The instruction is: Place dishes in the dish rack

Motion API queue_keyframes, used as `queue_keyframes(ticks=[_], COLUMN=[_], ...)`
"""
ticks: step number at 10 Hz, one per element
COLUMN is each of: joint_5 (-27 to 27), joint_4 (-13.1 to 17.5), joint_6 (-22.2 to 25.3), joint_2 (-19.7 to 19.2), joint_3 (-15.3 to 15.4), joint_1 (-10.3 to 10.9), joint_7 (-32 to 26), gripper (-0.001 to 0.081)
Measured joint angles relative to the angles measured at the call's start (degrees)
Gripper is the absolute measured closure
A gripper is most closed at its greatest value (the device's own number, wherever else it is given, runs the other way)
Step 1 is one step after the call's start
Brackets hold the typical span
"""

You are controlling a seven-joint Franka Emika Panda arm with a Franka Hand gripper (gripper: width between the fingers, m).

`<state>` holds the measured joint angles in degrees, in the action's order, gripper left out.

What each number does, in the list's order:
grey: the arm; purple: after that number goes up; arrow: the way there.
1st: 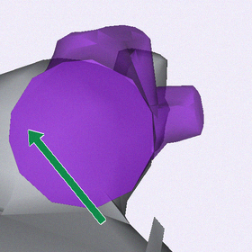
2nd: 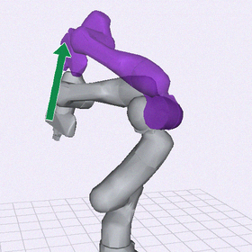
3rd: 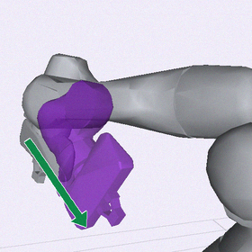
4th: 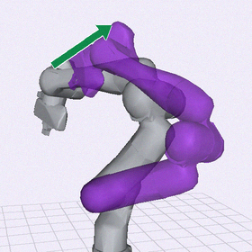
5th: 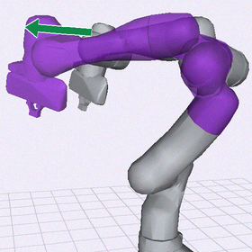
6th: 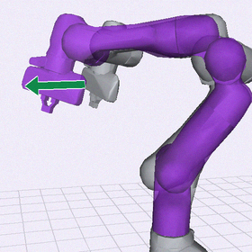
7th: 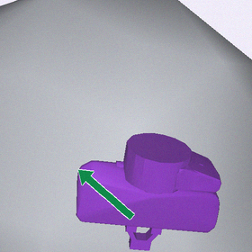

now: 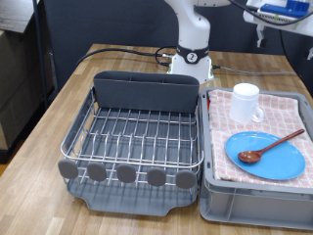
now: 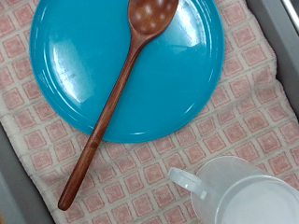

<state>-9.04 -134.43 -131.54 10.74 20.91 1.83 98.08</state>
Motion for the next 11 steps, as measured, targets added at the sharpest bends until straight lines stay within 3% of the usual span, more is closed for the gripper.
queue_keyframes(ticks=[4,6,11], joint_5=[-1.6,-4.4,-10.8], joint_4=[-0.5,0.2,4.2], joint_6=[-3.7,-7.0,-9.2], joint_2=[-1.6,-4.4,-13.1], joint_3=[-0.1,0.0,0.8], joint_1=[0.0,0.0,0.1], joint_7=[1.0,3.8,13.1], gripper=[0.0003,0.0003,0.0003])
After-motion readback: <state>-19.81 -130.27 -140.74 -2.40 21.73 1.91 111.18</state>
